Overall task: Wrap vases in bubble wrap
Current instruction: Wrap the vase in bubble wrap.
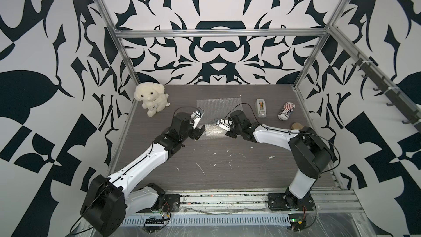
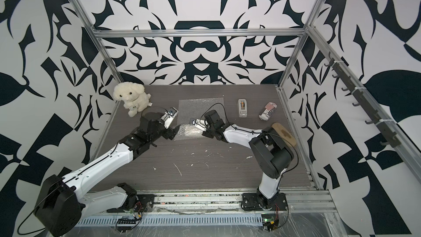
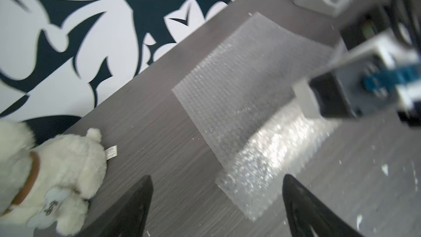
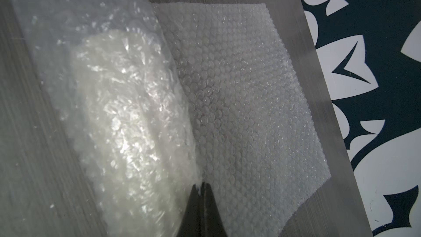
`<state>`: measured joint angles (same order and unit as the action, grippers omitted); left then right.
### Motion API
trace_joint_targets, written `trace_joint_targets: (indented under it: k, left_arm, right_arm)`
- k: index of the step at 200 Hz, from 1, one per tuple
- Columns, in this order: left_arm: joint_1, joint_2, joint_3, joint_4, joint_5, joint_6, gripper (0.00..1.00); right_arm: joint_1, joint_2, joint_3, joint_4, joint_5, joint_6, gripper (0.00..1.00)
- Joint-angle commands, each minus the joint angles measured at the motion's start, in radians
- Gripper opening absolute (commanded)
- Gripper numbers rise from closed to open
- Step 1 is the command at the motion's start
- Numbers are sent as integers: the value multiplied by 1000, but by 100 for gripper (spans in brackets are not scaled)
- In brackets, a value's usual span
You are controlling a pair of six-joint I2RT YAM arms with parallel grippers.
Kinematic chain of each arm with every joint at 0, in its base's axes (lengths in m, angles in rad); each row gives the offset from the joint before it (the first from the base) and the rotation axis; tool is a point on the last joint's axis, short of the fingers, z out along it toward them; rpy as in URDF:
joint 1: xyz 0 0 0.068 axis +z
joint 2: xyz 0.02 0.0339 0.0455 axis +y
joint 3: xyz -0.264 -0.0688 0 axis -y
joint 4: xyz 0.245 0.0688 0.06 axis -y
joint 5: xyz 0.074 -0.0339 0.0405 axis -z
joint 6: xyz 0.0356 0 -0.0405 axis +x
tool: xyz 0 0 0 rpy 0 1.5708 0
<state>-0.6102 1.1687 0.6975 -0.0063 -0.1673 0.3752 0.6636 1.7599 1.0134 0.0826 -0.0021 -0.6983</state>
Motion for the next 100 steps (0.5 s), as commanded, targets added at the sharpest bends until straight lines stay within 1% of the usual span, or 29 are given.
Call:
trace_joint_targets:
  k: [1,15,25,32,35,45,58,77,90,100]
  left_arm:
    - [-62,39,-62,96,37,259,92]
    - [-79,79,-82,123,40,354,92]
    - [-80,98,-95,176,37,399,93]
    - [-80,145,-98,211,40,411,93]
    - [-80,153,-98,224,41,443,93]
    - [-87,184,-95,254,50,492,96]
    - [-93,231,-88,311,45,540,100]
    - [-94,304,-86,383,45,606,100]
    - [-95,356,-94,464,40,659,99]
    - [-94,388,-97,521,54,671,99]
  right_arm:
    - [0,36,15,-103,-78,34,0]
    - [-6,42,21,-103,-93,46,0]
    - [-7,47,27,-107,-96,47,0]
    - [-6,53,33,-109,-95,49,0]
    - [-7,55,36,-112,-97,51,0]
    - [-10,65,51,-129,-104,56,0]
    - [-12,77,66,-150,-109,60,0]
    - [-18,87,76,-162,-108,60,0]
    - [-25,90,86,-175,-110,63,0]
    - [-28,97,96,-188,-114,65,0]
